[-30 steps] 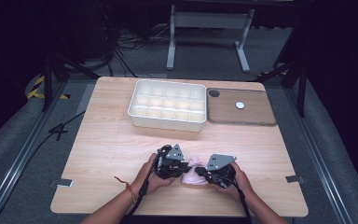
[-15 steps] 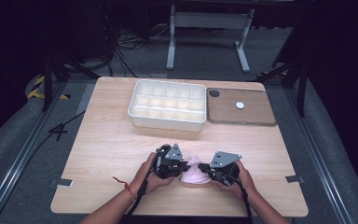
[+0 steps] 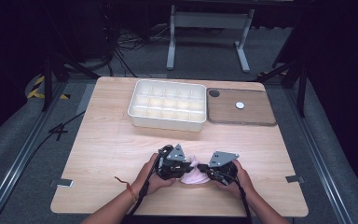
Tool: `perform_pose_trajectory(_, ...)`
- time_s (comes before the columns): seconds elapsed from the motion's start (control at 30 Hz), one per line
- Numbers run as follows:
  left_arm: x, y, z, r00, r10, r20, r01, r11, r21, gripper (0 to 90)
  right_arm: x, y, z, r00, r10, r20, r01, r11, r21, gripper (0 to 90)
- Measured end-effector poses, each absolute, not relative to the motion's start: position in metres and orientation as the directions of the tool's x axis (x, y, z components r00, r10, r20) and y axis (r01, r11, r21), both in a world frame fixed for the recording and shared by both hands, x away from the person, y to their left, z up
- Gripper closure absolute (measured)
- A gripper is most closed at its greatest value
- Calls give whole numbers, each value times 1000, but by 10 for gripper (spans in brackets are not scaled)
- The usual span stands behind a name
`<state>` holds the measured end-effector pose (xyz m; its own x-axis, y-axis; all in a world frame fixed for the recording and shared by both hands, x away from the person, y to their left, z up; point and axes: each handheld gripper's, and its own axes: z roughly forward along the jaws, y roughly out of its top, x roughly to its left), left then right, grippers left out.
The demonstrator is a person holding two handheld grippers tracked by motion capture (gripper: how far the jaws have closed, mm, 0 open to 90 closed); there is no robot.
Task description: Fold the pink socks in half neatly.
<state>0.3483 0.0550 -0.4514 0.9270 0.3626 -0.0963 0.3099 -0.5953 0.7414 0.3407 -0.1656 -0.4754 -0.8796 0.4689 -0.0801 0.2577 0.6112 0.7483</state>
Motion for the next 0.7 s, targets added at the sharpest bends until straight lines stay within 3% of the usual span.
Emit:
perform_pose_trajectory(0.37, 348, 46, -450, 924, 374, -79, 308, -605, 734, 826, 342, -167, -475, -882, 466, -66, 263, 605, 752, 868)
perform_pose_trajectory(0.7, 350, 56, -448, 909, 407, -88, 335, -590, 735, 834, 335, -193, -459, -881, 465, -87, 251, 614, 748, 841)
